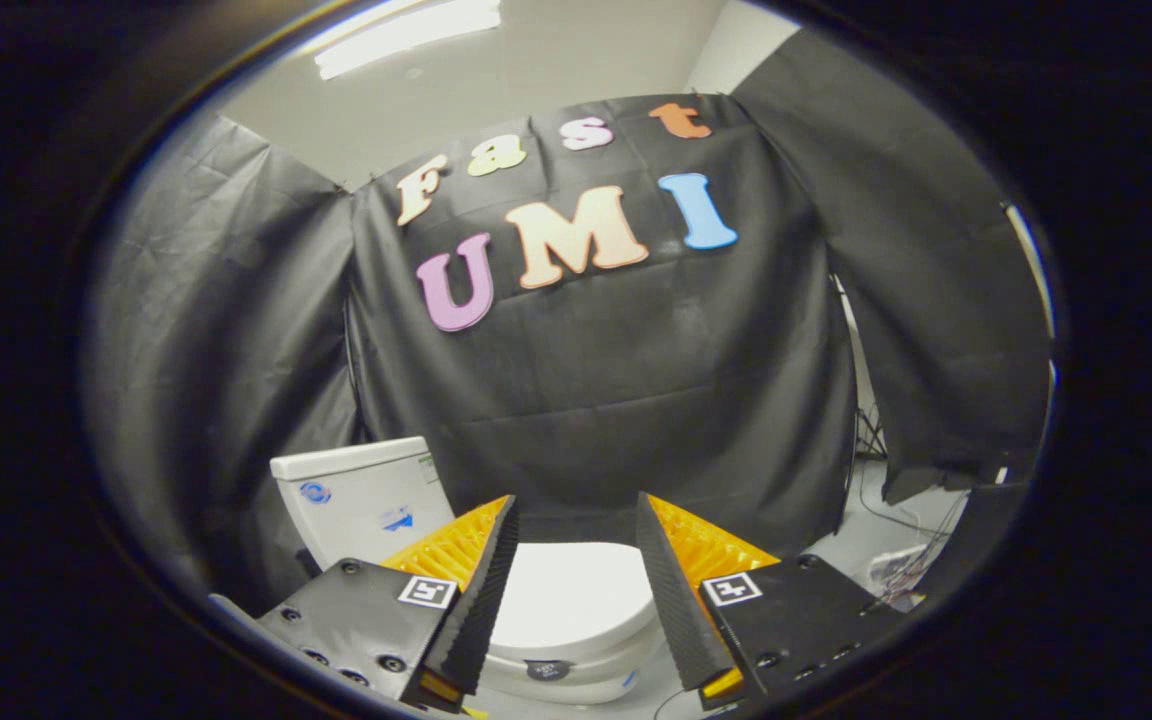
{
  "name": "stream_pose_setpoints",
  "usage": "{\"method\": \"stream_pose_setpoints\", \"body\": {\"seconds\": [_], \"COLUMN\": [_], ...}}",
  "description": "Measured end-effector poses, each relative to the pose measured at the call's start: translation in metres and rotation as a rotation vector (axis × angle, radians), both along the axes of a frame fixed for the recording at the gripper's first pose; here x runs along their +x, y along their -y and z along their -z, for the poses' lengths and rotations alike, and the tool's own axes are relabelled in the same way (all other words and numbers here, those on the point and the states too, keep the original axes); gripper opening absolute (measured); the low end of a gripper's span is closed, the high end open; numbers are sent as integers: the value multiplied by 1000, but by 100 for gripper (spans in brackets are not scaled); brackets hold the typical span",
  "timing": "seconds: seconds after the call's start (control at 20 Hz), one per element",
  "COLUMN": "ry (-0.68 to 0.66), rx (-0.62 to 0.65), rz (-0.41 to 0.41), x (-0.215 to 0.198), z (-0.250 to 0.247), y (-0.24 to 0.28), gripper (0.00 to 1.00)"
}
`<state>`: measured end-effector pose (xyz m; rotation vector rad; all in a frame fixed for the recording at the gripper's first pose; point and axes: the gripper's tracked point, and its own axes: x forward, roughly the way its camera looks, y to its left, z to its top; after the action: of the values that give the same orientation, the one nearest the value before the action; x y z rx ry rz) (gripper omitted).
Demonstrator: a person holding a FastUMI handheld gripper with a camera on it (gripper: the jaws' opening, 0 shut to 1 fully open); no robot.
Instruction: Open the toilet lid.
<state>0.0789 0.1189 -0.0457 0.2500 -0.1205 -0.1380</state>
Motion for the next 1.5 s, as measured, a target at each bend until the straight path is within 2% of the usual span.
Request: {"method": "stream_pose_setpoints", "body": {"seconds": [0.2,0.3,0.45,0.6,0.9,1.1,1.35,1.5], "ry": [8,67,135,139,82,29,27,41], "rx": [138,215,358,537,875,1077,1174,1183], "rz": [42,75,165,247,352,365,338,288], "x": [5,9,13,11,13,26,42,55], "z": [14,12,32,81,191,252,277,271], "y": [15,20,21,8,-41,-73,-90,-92], "gripper": [72,72,72,72,72,69,67,46]}}
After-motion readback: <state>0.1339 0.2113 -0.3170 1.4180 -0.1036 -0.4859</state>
